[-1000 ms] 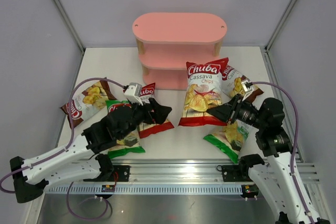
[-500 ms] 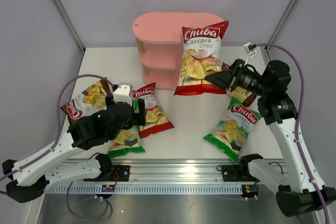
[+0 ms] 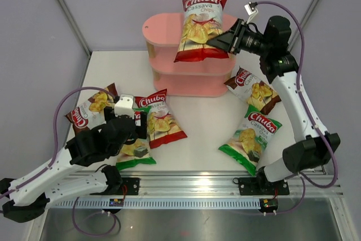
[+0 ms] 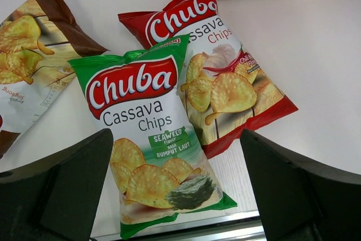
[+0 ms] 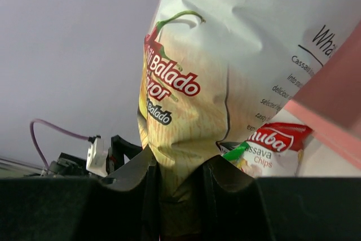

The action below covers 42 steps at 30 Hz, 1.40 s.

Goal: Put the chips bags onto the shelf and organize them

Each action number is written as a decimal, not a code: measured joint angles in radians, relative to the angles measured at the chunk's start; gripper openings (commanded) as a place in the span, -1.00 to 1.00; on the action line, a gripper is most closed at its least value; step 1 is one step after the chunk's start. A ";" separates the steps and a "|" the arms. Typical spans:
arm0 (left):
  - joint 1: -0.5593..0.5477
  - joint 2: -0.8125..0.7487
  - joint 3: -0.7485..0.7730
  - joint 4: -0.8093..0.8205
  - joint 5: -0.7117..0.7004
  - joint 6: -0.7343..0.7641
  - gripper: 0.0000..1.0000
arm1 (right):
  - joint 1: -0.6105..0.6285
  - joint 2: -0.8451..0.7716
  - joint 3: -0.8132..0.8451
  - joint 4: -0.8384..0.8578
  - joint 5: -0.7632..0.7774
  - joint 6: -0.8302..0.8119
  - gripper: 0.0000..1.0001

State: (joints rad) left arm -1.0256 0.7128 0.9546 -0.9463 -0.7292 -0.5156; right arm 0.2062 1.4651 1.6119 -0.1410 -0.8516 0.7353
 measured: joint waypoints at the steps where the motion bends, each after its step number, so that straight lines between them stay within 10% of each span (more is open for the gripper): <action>1: 0.000 -0.003 -0.001 -0.003 -0.001 0.000 0.98 | 0.008 0.039 0.042 0.002 0.001 0.005 -0.74; 21: 0.001 -0.050 -0.008 -0.003 -0.020 0.012 0.98 | 0.204 0.549 0.588 -0.094 0.164 0.077 -0.56; 42: 0.001 -0.049 -0.008 -0.003 -0.020 0.022 0.98 | 0.208 0.543 0.622 -0.232 0.309 0.017 0.47</action>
State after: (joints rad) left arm -1.0245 0.6636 0.9463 -0.9497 -0.7494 -0.4938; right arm 0.4137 2.0083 2.2337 -0.3733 -0.5423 0.7521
